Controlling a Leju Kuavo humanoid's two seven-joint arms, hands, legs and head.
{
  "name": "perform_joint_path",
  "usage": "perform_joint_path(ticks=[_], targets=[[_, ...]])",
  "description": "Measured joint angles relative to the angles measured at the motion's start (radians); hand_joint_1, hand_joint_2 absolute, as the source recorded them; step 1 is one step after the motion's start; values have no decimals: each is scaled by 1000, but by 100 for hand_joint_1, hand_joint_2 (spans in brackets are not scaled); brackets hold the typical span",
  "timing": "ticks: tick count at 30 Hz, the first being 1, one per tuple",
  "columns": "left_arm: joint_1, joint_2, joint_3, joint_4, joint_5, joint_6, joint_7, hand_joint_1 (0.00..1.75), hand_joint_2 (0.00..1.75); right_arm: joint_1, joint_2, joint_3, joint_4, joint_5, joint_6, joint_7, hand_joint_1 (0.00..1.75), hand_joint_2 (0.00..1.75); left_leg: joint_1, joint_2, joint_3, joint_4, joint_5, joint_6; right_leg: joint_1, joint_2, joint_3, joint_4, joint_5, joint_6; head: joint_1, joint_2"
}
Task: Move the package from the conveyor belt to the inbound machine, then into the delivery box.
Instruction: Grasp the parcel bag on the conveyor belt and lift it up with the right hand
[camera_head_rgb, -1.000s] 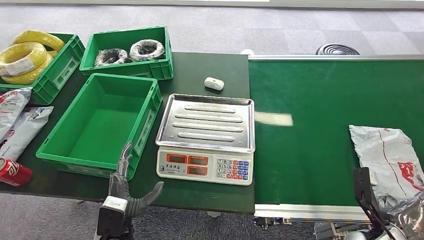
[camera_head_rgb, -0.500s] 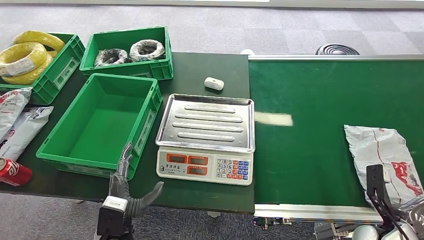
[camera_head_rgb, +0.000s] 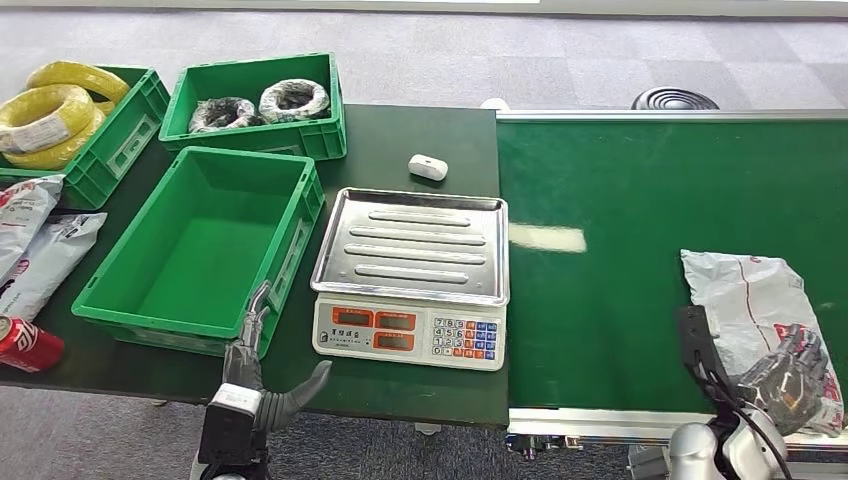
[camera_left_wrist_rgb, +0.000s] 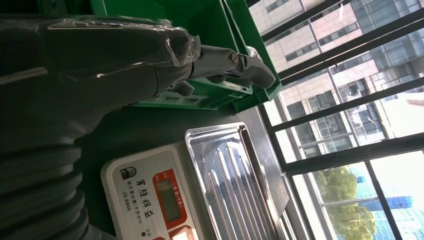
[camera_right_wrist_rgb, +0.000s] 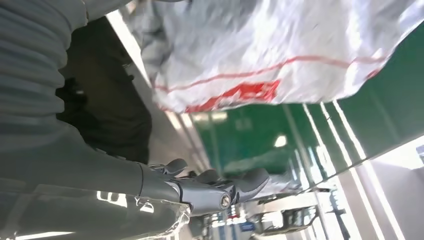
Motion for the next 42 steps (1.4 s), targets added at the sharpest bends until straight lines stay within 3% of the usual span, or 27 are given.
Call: perform_joint_path(ticks=[4, 13, 17, 20, 24, 32, 42], targets=[[-5, -9, 12, -5, -18, -7, 5, 0, 175, 24, 65, 131, -28, 2, 22, 21, 0, 175, 0, 0, 0, 0, 0, 0, 0, 0, 0, 0, 0, 0, 0, 0], [-14, -6, 19, 0, -17, -3, 5, 0, 175, 56, 95, 201, -33, -65, 78, 22, 0, 175, 0, 0, 0, 0, 0, 0, 0, 0, 0, 0, 0, 0, 0, 0], [-23, -4, 19, 8, -15, 2, 4, 0, 175, 85, 100, 227, -60, -42, 8, 92, 0, 175, 0, -1, 0, 0, 0, 0, 0, -1, 0, 0, 0, 0, 0, 0], [-23, -1, 19, 10, -4, 4, -4, 0, 175, 112, 91, 210, -122, -51, -6, 121, 0, 175, 0, -1, -1, 0, 0, 0, 0, -1, -1, 0, 0, 0, 0, 0], [-22, 4, 18, 16, 6, 4, -16, 0, 175, 123, 66, 146, -142, -95, 1, 98, 0, 175, -1, -1, -1, 0, 0, 0, -1, -1, -1, 0, 0, 0, 0, 0], [-22, 12, 17, 28, 21, 10, -26, 0, 175, 110, 28, 55, -66, -130, -17, 70, 0, 175, -1, -1, -1, 0, 0, 0, -1, -1, 0, 0, 0, 0, 0, 0], [-23, 17, 18, 31, 24, 16, -25, 0, 175, 77, 17, 27, 4, -130, -10, 66, 0, 175, -1, -1, -1, 0, 0, 0, -1, -1, -1, 0, 0, 0, 0, 0]])
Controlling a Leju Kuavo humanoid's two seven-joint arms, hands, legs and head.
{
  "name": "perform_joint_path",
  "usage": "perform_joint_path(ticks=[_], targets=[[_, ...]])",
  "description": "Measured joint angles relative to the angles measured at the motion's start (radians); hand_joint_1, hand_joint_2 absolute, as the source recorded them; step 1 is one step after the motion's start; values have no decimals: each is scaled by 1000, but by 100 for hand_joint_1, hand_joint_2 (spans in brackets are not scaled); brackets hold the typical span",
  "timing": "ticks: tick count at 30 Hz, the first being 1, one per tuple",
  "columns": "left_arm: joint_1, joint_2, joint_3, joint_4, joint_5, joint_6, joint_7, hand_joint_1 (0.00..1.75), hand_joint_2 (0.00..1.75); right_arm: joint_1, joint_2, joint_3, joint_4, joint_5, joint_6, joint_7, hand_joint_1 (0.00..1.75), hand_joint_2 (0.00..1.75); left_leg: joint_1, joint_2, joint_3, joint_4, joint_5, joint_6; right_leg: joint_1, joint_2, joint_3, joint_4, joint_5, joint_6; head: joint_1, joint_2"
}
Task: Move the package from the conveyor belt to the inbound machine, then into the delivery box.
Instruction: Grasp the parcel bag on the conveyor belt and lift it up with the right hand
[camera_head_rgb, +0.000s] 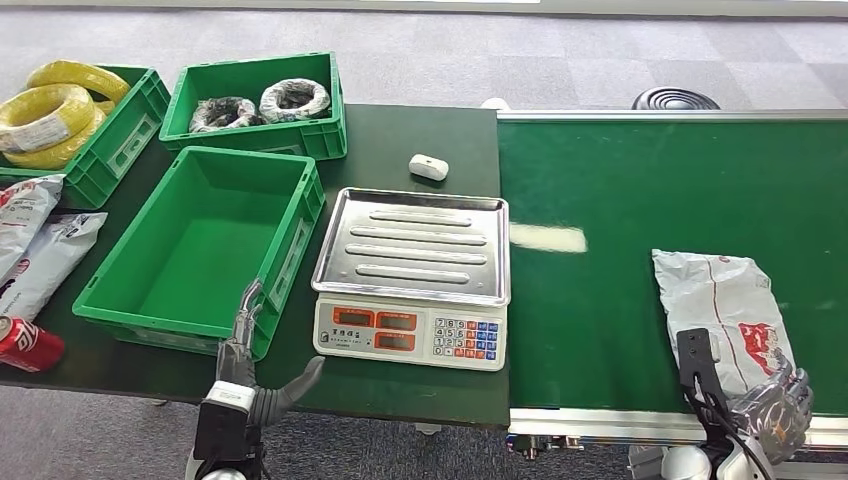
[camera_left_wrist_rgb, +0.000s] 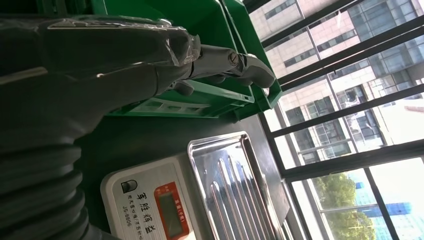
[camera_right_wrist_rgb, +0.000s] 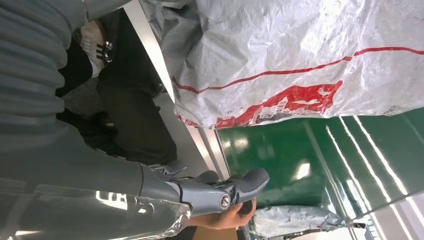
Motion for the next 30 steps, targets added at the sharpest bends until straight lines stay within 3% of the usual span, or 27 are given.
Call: perform_joint_path(ticks=[23, 28, 30], targets=[[12, 0, 6, -4, -27, -9, 18, 0, 175, -39, 1, -4, 58, -9, 2, -6, 0, 175, 0, 0, 0, 0, 0, 0, 0, 0, 0, 0, 0, 0, 0, 0], [7, 1, 9, -4, -37, -17, 25, 0, 175, -84, -7, -8, 70, 61, 105, 63, 0, 175, 0, 0, 0, 0, 1, 0, 0, 0, 0, 0, 0, 0, 0, 0], [0, 2, 10, -3, -41, -19, 30, 0, 175, -94, -3, 0, 72, 61, 167, 41, 0, 175, 0, 0, 0, 0, 1, 0, 0, 0, 1, 0, 0, 0, 0, 0]])
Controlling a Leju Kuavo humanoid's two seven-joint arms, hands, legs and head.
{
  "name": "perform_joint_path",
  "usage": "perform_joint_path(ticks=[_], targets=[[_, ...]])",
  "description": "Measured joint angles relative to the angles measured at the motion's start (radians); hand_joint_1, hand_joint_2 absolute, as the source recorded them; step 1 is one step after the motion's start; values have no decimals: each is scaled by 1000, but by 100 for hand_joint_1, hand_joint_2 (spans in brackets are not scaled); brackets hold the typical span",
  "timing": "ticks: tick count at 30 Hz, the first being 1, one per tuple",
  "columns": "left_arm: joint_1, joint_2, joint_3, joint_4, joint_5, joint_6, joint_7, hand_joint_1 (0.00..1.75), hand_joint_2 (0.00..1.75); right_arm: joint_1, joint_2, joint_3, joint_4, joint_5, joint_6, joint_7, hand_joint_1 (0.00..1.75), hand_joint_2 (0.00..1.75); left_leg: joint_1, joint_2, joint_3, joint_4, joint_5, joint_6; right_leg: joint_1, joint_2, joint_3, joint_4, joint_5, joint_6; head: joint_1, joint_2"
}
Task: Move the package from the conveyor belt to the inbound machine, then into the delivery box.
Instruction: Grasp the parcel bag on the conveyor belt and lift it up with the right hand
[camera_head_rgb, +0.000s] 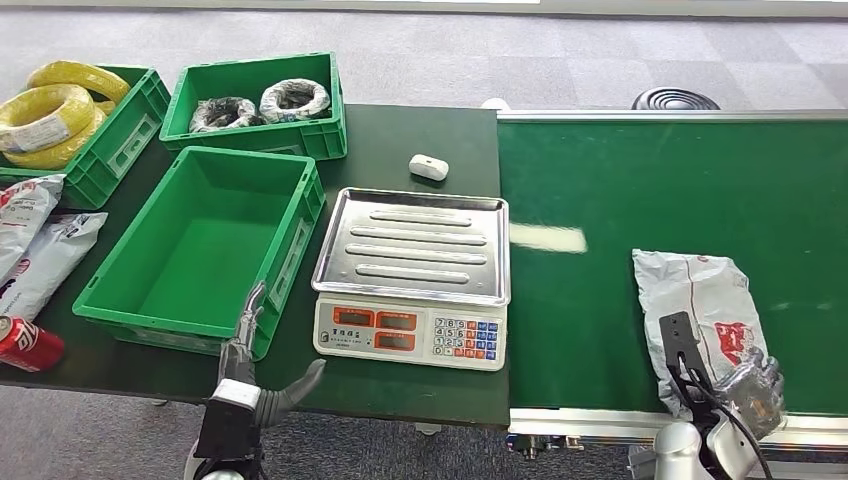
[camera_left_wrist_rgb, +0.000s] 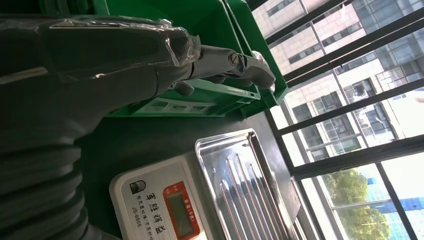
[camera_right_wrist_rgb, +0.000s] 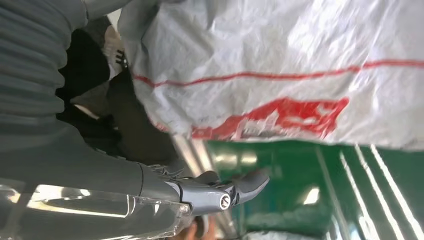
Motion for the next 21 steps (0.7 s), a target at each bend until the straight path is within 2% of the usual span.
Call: perform_joint_path(ticks=[3, 7, 13, 21], targets=[[-10, 1, 2, 2, 0, 0, 3, 0, 175, -3, 19, 39, -4, -7, 58, -53, 0, 175, 0, 0, 0, 0, 0, 0, 0, 0, 0, 0, 0, 0, 0, 0], [-24, 0, 3, 8, -2, -1, 4, 0, 175, -3, 50, 129, -4, 23, 86, -26, 0, 175, 1, 0, 0, 0, 0, 0, 1, 0, 0, 0, 0, 0, 0, 0], [-36, 0, 4, 16, -2, -2, 9, 0, 175, -1, 65, 213, 48, -3, 87, -3, 0, 175, 1, 0, 0, 0, 0, 0, 1, 0, 0, 0, 0, 0, 0, 0], [-55, 5, 4, 30, -1, -2, 14, 0, 175, -6, 68, 250, 180, -19, 53, 22, 0, 175, 1, 0, 0, 0, 0, 0, 1, 0, 0, 0, 0, 0, 0, 0]])
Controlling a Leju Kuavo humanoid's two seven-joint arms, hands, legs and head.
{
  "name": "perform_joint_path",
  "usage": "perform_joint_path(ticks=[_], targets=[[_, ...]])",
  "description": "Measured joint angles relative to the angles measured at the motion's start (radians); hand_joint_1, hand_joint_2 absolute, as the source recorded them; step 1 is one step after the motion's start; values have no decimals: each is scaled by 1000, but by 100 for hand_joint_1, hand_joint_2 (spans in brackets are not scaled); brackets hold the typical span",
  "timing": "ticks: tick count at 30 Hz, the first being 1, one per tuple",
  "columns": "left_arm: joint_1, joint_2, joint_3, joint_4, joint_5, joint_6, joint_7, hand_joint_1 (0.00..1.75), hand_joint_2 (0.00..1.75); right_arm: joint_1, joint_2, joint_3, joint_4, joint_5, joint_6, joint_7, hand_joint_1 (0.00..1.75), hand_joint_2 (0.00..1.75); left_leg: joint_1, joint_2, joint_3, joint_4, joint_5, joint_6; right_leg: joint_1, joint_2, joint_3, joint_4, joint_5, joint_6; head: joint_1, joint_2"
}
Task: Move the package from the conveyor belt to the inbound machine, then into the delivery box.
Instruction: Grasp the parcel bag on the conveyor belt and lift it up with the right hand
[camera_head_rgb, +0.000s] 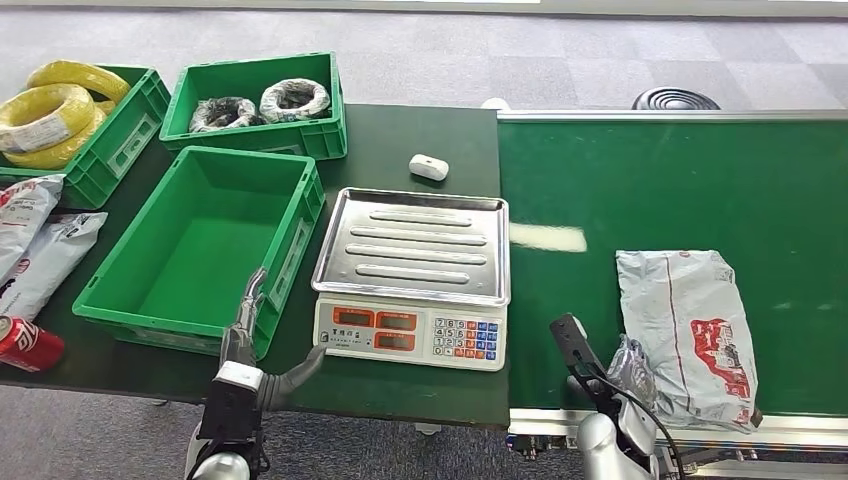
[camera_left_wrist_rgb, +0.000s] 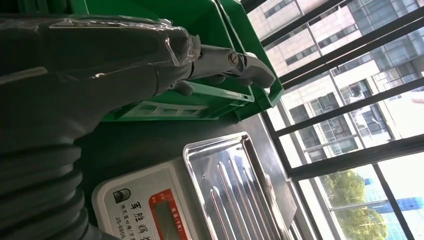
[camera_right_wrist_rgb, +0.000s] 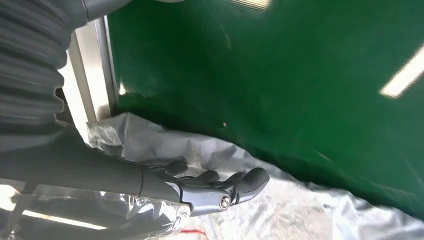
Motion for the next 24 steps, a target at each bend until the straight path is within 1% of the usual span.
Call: perform_joint_path(ticks=[2, 5, 9, 13, 16, 19, 24], targets=[[1, 2, 0, 0, 0, 2, 0, 0, 175, 0, 0, 10, 4, 21, 6, 23, 0, 175, 0, 0, 0, 0, 0, 0, 0, 0, 0, 0, 0, 0, 0, 0], [2, 5, 2, 0, 1, 4, 1, 0, 175, 0, -1, 20, -5, 39, 49, 50, 0, 175, 0, 0, 1, 0, 0, 0, 0, 0, 0, 0, 0, 0, 0, 0], [0, 8, 3, 4, 2, 4, 1, 0, 175, -2, -8, 24, -6, 36, 92, 56, 0, 175, 0, 0, 2, 0, 0, 0, 0, 0, 1, 0, 0, 0, 0, 0], [-3, 10, 4, 11, 4, 6, 1, 0, 175, -10, -12, 28, 17, 34, 74, 53, 0, 175, 0, 0, 5, 0, 0, 0, 0, 0, 4, -1, 0, 0, 0, 0], [1, 12, 5, 11, 6, 14, 1, 0, 175, 2, -11, 33, 1, 44, 69, 52, 0, 175, 0, -1, 5, 0, 0, 1, -1, -1, 5, -1, 0, 0, 0, 0], [16, 14, 14, 2, 7, 22, 1, 0, 175, 48, -9, 42, -83, 59, 90, 68, 0, 175, -1, -2, 4, 0, 1, 1, -1, -3, 5, -1, 0, 0, 0, 0], [44, 15, 28, -22, 7, 24, 1, 0, 175, 131, -8, 48, -295, 88, 116, 111, 0, 175, -2, -1, 2, 0, 1, 1, -1, -2, 2, -1, 0, 0, 0, 0]])
